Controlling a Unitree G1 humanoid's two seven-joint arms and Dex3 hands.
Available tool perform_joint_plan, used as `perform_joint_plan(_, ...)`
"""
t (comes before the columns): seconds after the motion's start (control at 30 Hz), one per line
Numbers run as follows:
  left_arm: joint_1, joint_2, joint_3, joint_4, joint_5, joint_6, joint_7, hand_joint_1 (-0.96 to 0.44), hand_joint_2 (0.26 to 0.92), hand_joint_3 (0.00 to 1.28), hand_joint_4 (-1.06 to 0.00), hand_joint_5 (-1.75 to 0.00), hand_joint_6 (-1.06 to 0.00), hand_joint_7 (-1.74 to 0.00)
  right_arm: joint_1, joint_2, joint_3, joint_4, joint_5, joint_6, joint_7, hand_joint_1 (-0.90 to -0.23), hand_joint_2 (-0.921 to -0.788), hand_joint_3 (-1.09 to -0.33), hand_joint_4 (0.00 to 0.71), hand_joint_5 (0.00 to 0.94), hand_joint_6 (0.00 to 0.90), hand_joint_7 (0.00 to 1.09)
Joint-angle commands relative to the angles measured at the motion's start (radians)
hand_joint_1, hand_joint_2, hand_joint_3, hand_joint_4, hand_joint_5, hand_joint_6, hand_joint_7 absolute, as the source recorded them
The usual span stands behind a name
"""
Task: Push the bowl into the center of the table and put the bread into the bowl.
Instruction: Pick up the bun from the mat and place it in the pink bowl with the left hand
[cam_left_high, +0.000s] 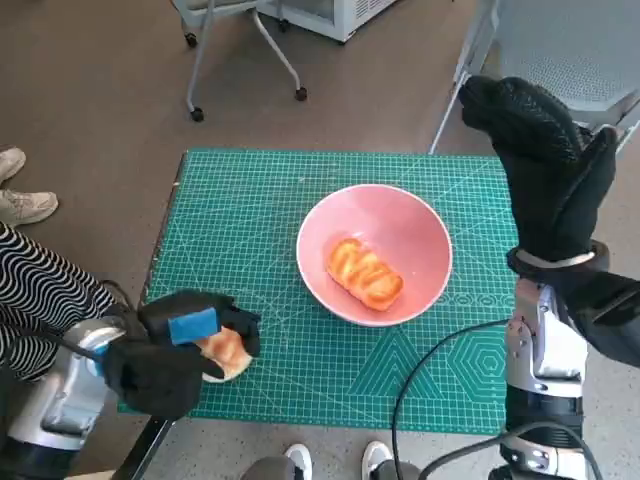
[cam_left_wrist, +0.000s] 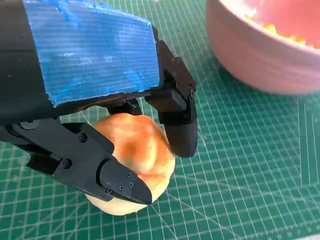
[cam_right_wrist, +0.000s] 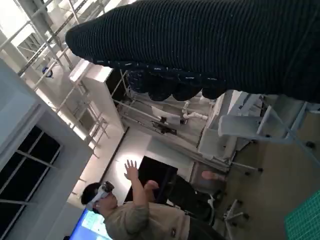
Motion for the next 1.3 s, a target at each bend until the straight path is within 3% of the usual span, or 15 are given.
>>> perform_joint_plan(0.03, -0.057, 0.002, 0.068, -0.081, -0.064, 0.028, 0.004, 0.0, 0.908, 0.08, -0.72, -1.12, -0.62, -1.19, 0.011, -0.006, -0.007, 0.019, 0.011, 0.007, 0.012, -0.673, -0.921, -0.629, 0.153, 0.0, 0.045, 0.56)
perform_joint_plan(0.23, -0.125, -0.029, 0.118, -0.156, -0.12, 0.075, 0.028, 0.0, 0.912, 0.07, -0.71, -1.17, -0.63, -1.14, 0.006, -0.007, -0.013, 0.027, 0.014, 0.002, 0.016, -0.669, -0.921, -0.628, 0.153, 0.0, 0.045, 0.56)
perform_joint_plan(0.27, -0.146, -0.038, 0.124, -0.169, -0.128, 0.083, 0.036, 0.0, 0.915, 0.11, -0.66, -1.23, -0.58, -1.19, 0.006, -0.007, -0.014, 0.027, 0.016, 0.003, 0.016, -0.67, -0.921, -0.629, 0.152, 0.0, 0.044, 0.56)
perform_joint_plan(0.37, -0.235, -0.074, 0.135, -0.212, -0.149, 0.119, 0.067, 0.0, 0.89, 0.12, -0.7, -1.21, -0.64, -1.12, 0.004, -0.007, -0.017, 0.027, 0.019, 0.004, 0.018, -0.67, -0.921, -0.629, 0.153, 0.001, 0.045, 0.56)
perform_joint_plan(0.73, -0.504, -0.208, 0.071, -0.229, -0.117, 0.198, 0.149, 0.0, 0.867, 0.11, -0.74, -1.1, -0.7, -1.1, -0.001, -0.013, -0.025, 0.037, 0.022, -0.005, 0.031, -0.669, -0.921, -0.625, 0.153, 0.001, 0.045, 0.56)
perform_joint_plan(0.83, -0.587, -0.231, 0.043, -0.193, -0.1, 0.192, 0.155, 0.0, 0.867, 0.11, -0.75, -1.11, -0.7, -1.1, -0.002, -0.018, -0.028, 0.041, 0.018, -0.012, 0.032, -0.667, -0.921, -0.625, 0.15, 0.0, 0.04, 0.55)
perform_joint_plan(1.1, -0.752, -0.3, -0.062, -0.03, -0.043, 0.159, 0.139, 0.0, 0.83, 0.14, -0.78, -1.23, -0.81, -0.82, 0.005, -0.03, -0.037, 0.041, 0.008, -0.024, 0.029, -0.654, -0.921, -0.639, 0.151, 0.001, 0.039, 0.55)
perform_joint_plan(1.3, -0.823, -0.36, -0.146, 0.103, 0.01, 0.165, 0.13, 0.0, 0.86, 0.11, -0.79, -1.13, -0.7, -1.02, 0.014, -0.036, -0.043, 0.027, 0.002, -0.024, 0.02, -0.654, -0.921, -0.66, 0.143, 0.001, 0.034, 0.56)
